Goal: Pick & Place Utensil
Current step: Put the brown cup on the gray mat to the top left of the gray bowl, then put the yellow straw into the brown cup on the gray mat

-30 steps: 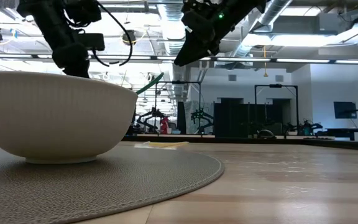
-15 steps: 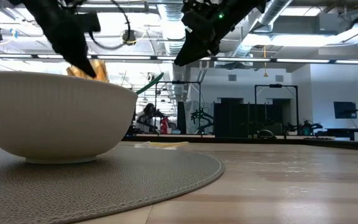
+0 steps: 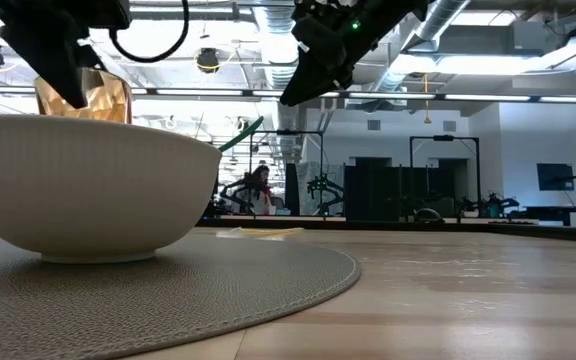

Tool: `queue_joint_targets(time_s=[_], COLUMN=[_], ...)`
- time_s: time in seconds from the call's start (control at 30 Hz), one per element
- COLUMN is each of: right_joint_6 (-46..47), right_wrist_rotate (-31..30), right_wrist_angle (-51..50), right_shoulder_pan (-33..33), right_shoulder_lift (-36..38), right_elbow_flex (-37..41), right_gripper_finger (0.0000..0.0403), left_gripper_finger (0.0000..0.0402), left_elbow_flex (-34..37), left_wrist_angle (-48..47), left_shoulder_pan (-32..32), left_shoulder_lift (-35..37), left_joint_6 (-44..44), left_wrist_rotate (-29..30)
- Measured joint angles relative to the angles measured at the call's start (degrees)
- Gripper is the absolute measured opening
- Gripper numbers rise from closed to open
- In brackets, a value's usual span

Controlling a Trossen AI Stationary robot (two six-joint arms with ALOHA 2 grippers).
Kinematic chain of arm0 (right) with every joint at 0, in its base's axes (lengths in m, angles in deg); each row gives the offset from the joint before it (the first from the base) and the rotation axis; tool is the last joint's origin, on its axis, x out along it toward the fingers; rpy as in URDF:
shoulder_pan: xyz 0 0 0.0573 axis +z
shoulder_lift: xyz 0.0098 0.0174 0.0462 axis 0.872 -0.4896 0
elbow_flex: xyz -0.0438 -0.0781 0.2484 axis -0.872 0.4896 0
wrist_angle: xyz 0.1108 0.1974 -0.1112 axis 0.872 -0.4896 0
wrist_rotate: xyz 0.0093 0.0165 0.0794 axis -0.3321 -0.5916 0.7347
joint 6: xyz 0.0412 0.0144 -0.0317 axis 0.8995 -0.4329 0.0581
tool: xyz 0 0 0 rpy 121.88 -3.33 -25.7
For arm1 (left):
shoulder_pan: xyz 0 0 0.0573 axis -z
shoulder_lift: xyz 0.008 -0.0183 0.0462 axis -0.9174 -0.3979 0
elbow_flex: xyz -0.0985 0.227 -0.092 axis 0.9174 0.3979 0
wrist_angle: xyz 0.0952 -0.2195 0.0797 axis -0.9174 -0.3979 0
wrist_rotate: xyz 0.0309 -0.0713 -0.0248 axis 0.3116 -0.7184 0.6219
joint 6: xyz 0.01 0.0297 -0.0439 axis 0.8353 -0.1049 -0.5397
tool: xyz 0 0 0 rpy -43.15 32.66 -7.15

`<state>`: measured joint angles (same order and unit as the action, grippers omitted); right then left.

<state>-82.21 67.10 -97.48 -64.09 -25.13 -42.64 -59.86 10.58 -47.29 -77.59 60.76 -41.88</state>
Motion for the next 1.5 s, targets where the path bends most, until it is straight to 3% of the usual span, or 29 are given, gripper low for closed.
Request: queue_joint_targets(time_s=[0.23,0.63,1.07,1.23,1.5], right_joint_6=[0.00,-5.05,-5.13,-5.14,-9.39], right_wrist_rotate=[0.32,6.18,6.80,12.24,15.35], right_wrist_angle=[0.11,1.83,-0.81,-1.03,-0.29], right_shoulder_pan=[0.03,1.64,5.21,5.66,3.66], right_shoulder_lift=[-0.23,-3.43,-3.37,-3.37,-4.44], right_elbow_flex=[0.00,0.11,0.04,0.04,-0.06], right_gripper_finger=[0.0126,0.0126,0.0126,0.0126,0.0126], left_gripper_finger=[0.0046,0.0103,0.0111,0.0111,0.0111], left_elbow_flex=[0.07,0.19,-6.86,-7.59,-7.59], left_wrist_angle=[0.85,5.68,6.73,7.15,7.38], left_shoulder_pan=[0.46,-0.97,-0.82,-0.82,-0.82], left_shoulder_lift=[-1.85,-1.59,-0.93,-0.91,-0.91], left_joint_6=[-0.97,2.85,3.55,3.55,3.56], left_wrist_rotate=[0.05,1.21,1.29,4.02,5.33])
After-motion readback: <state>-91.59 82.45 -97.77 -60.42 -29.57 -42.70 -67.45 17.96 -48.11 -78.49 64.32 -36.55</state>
